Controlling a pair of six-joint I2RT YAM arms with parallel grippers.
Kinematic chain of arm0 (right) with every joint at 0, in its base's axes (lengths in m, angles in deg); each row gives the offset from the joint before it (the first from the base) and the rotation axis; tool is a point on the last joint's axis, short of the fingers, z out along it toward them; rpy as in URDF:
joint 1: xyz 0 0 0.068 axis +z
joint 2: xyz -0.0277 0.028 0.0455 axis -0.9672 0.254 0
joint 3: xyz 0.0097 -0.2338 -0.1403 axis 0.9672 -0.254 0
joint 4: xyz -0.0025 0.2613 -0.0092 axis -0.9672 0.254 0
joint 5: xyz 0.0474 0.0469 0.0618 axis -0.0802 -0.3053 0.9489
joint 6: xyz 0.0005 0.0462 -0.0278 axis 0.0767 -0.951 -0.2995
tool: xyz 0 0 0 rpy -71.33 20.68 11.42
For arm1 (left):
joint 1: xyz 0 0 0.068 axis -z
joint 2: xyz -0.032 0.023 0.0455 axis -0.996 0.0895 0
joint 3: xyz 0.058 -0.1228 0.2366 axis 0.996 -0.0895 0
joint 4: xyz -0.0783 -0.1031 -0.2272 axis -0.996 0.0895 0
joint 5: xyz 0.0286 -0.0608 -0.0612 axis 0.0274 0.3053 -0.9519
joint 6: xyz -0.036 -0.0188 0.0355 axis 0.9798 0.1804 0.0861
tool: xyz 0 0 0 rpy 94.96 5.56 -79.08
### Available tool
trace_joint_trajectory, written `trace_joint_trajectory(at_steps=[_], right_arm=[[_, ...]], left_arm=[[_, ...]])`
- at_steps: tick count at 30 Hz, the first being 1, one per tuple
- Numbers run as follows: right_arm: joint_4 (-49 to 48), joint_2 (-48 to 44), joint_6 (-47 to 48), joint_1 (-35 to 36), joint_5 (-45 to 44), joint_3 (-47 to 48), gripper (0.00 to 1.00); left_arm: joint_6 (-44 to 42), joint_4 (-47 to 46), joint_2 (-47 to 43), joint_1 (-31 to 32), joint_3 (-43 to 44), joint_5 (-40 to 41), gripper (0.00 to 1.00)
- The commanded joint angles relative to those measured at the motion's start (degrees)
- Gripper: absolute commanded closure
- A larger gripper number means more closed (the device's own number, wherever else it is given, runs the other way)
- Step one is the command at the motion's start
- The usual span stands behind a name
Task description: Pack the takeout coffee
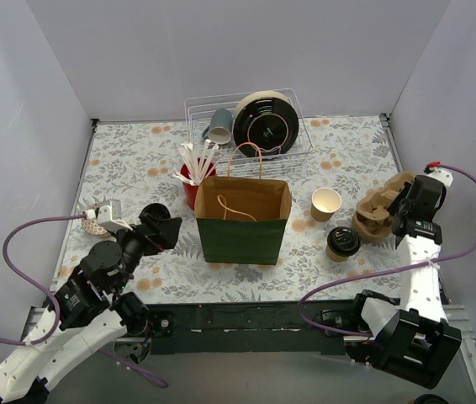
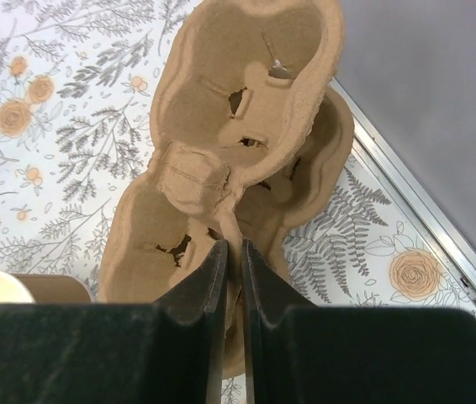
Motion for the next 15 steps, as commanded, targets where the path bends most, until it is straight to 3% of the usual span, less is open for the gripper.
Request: trace_joint_trajectory(at_steps=[1, 7, 11, 15], right_arm=[[-2.5, -1.54, 0.33, -0.19, 1.63, 5.01, 0.99], [-3.82, -0.93, 0.77, 0.33, 11.0, 12.39, 0.99], [-4.35, -1.63, 0.86, 0.6, 20.68, 17.83, 0.99], [-4.25, -3.04, -1.42, 1.12, 29.29, 23.73, 0.99]], left_arm=[[-2.25, 1.6, 0.29, 0.3, 6.15, 2.55, 0.02], [-5.86, 4.07, 2.75, 0.3, 17.39, 2.65, 0.02], [-8.84, 4.68, 8.63, 0.3, 24.5, -1.04, 0.04], [-10.79, 5.99, 20.02, 0.3, 32.51, -5.97, 0.06]])
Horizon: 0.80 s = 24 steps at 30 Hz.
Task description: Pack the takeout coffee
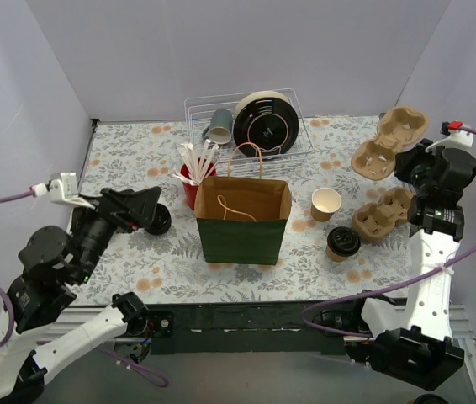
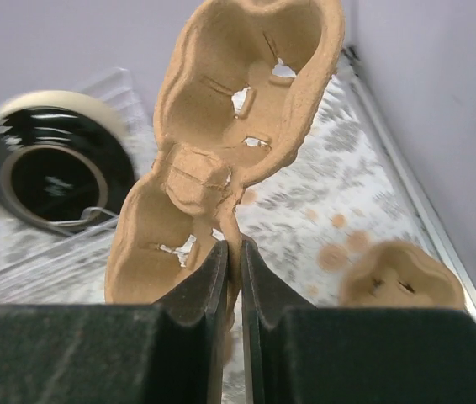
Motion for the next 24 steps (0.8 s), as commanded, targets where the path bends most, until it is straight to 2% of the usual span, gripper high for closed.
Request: trace_joint_trajectory(at_steps=[1, 2, 7, 16, 19, 24], right_arm=[[-3.86, -3.23, -2.62, 1.17, 14.19, 8.32, 0.99], [-4.04, -3.76, -5.24, 2.3, 15.09, 9.03, 0.99], [-8.77, -8.06, -12.55, 5.82, 21.84, 10.62, 0.99], [-10.72, -12.47, -21.17, 7.23, 26.0, 12.2, 0.99], [-11.25, -13.52, -22.49, 7.23, 25.82, 10.63, 0.99], [-12.12, -15.45, -23.02, 7.32, 25.82, 7.2, 0.99]], left_arm=[[-3.2, 3.83, 13.02, 0.3, 8.21, -5.23, 0.07], [-3.2, 5.23, 15.48, 0.3, 12.15, -6.19, 0.09], [-4.25, 3.15, 26.29, 0.3, 19.82, -12.24, 0.17], [-6.8, -9.42, 40.63, 0.3, 28.09, -35.36, 0.27], [-6.45, -12.68, 46.25, 0.3, 30.8, -37.48, 0.33], [-7.33, -17.42, 54.95, 1.09, 33.54, -40.64, 0.37]])
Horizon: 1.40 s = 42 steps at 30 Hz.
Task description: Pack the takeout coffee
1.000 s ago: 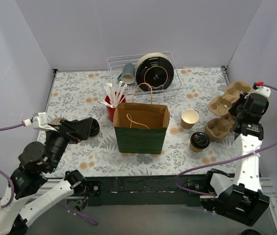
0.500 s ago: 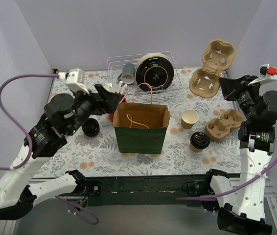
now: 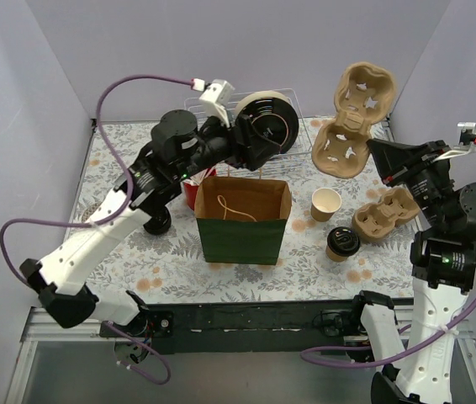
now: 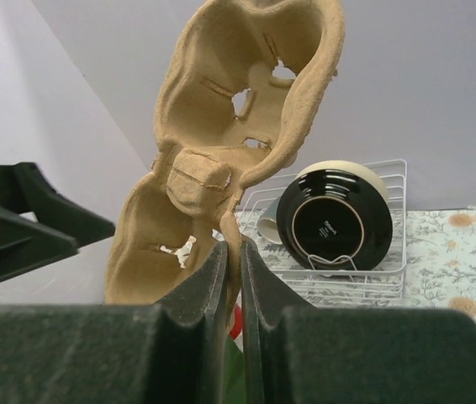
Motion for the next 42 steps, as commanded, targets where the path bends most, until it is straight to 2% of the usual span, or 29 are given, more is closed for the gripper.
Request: trace_joint_trajectory(at_steps=[1, 7, 9, 12, 18, 23, 33, 42], right_arm=[[-3.17, -1.93, -2.06, 0.31, 0.88, -2.62, 0.99], [-3.34, -2.81, -1.98, 0.31, 0.35, -4.2, 0.99], [-3.26, -2.81, -1.63, 0.31, 0.18, -4.47, 0.99], [-2.64, -2.72, -0.49, 0.31, -0.35, -4.73, 0.99], [-1.32, -2.98, 0.84, 0.22, -0.44, -5.7, 0.99], [-2.37, -2.99, 0.49, 0.22, -0.17, -7.02, 0.99], [-3.69, -1.76, -0.48, 0.31, 0.79, -6.84, 0.99], [-5.27, -2.1, -0.92, 0.22, 2.46, -8.86, 0.99]], left_arm=[[-1.03, -6.38, 5.83, 0.79, 3.08, -8.18, 0.37], [0.81, -10.35, 11.54, 1.23, 6.94, -10.4, 0.37], [0.64, -10.35, 11.9, 1.23, 7.82, -9.53, 0.33], [1.17, -10.17, 11.64, 1.23, 8.0, -6.37, 0.22], [1.08, -10.87, 10.5, 1.23, 8.35, -4.77, 0.21], [2.22, -12.46, 11.55, 1.23, 9.93, -9.95, 0.28], [3.36, -11.58, 16.21, 1.23, 9.76, -13.2, 0.37], [8.28, -17.73, 15.25, 1.23, 5.81, -17.25, 0.46]])
